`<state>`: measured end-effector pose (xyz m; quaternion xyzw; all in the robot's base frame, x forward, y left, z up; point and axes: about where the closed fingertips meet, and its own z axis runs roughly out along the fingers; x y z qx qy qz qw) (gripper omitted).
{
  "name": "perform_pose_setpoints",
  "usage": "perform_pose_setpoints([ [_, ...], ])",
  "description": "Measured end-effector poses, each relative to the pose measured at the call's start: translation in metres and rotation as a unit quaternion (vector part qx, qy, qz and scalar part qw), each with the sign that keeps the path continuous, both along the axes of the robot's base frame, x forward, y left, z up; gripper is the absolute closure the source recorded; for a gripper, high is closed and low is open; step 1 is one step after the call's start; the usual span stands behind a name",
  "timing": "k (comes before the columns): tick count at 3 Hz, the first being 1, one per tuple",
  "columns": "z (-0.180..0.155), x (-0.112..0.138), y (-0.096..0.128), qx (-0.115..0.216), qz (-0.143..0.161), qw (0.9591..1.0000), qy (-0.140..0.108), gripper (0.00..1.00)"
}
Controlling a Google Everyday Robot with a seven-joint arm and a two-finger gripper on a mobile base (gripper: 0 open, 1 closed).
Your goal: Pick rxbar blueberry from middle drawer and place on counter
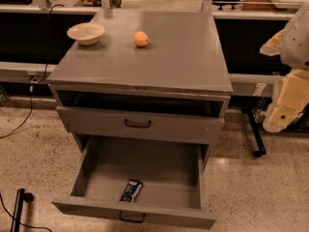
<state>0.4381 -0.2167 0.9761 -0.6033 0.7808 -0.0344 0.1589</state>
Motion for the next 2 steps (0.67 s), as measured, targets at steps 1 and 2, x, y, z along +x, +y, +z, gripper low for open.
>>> perform_pose_setpoints([
  [1,0.000,0.000,0.000,0.000,0.000,1.0000,0.000,0.00],
  [2,-0.024,0.006,0.026,0.008,0.056,0.9984,0.000,0.00],
])
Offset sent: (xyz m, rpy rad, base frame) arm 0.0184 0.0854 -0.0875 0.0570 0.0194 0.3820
